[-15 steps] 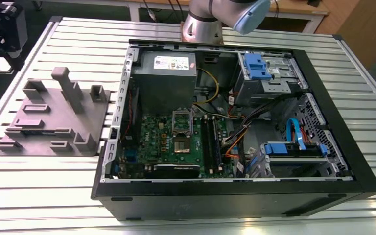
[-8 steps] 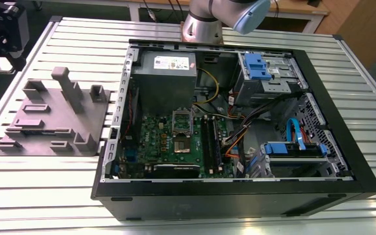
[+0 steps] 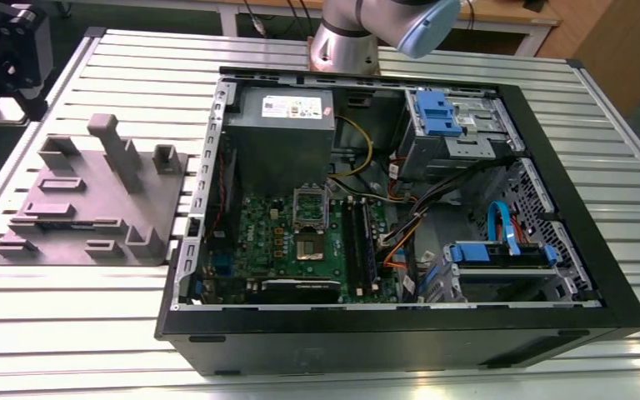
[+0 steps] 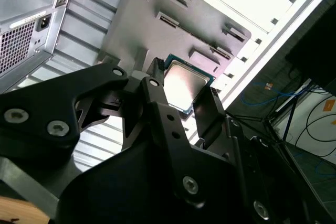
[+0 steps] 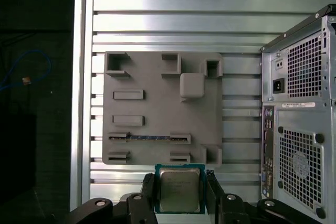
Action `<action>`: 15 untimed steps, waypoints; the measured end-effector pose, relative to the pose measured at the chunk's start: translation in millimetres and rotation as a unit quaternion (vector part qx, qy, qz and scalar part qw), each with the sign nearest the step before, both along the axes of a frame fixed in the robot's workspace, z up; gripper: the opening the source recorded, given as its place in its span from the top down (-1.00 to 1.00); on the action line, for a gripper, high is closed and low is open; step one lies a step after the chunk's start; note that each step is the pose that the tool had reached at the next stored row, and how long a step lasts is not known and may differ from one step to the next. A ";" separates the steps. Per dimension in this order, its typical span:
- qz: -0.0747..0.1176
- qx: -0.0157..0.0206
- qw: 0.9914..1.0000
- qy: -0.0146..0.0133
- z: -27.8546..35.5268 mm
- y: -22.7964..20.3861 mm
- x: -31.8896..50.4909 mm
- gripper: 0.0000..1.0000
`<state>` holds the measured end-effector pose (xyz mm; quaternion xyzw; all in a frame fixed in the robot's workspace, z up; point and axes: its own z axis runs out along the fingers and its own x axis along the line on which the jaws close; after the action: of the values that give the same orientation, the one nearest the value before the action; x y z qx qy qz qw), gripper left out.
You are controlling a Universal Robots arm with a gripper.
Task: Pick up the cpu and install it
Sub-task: 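Pick up the cpu and move it towards the insertion slot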
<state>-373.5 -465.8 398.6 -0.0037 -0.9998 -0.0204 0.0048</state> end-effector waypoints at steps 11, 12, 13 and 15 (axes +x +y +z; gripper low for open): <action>0.000 0.000 1.000 0.000 -0.4 0.1 13.5 0.06; 0.000 0.000 1.000 0.000 -0.4 0.0 13.9 0.06; 0.000 0.000 1.000 0.000 -0.4 0.0 14.1 0.06; 0.000 0.000 1.000 0.000 -0.5 0.1 14.9 0.06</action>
<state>-358.6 -465.7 398.1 -0.0038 -0.9998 -0.0204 0.0048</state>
